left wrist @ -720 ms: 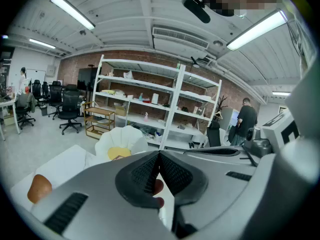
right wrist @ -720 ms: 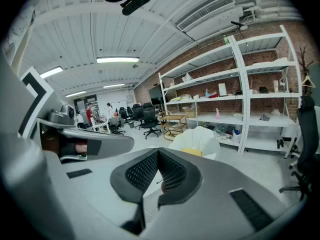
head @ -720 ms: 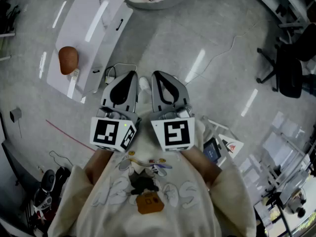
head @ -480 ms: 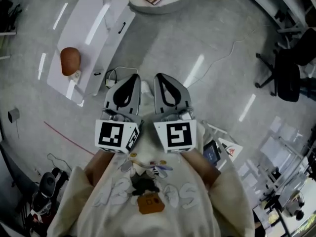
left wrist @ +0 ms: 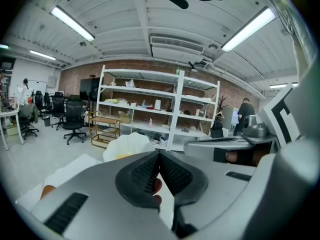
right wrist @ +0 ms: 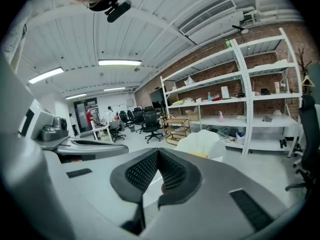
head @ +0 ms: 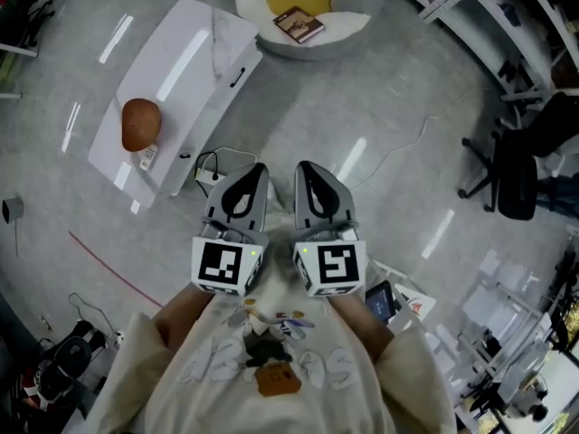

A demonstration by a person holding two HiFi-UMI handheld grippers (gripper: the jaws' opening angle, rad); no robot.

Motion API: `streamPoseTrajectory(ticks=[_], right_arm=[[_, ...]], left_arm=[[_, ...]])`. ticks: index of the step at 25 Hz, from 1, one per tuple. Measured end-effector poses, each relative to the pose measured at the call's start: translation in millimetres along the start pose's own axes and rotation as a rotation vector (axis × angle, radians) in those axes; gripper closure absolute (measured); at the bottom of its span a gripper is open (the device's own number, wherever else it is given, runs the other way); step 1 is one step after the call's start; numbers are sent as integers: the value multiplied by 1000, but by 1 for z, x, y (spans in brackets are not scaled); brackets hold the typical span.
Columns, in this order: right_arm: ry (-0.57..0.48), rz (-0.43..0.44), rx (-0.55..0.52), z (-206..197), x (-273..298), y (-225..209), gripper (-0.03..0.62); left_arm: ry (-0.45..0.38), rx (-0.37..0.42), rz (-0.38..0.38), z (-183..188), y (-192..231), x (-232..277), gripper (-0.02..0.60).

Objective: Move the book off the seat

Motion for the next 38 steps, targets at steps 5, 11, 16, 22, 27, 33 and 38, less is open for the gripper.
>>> streamPoseTrajectory(ticks=[5, 11, 16, 22, 27, 33, 38], right_arm=[[1, 15, 18, -3, 13, 32, 586], [10, 52, 17, 7, 25, 50, 585], [58, 45, 1, 16, 43, 50, 586], [40, 24, 59, 25, 67, 18, 586], [62, 41, 70, 44, 109, -9, 585], [55, 33, 107, 78, 152, -76, 586], [50, 82, 133, 126, 190, -132, 585]], left_arm=[[-25, 8, -24, -4, 27, -18, 581], [6, 19, -75, -6, 43, -18, 581], [15, -10, -76, 3, 56, -9, 581], [19, -20, -39, 14, 71, 19, 581], [32, -17, -24, 36, 90, 61, 581], [39, 3, -8, 79, 94, 135, 581], [119, -1, 15, 126, 102, 205, 581]])
Point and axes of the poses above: the fingertips, and each gripper's own axes: x forward along the fingers, y to its left, z out of its top, the point moved 7 cm from there along -x, backward along the fingers, and after that the axes turned 10 degrees about y, right-handed, at the moved point
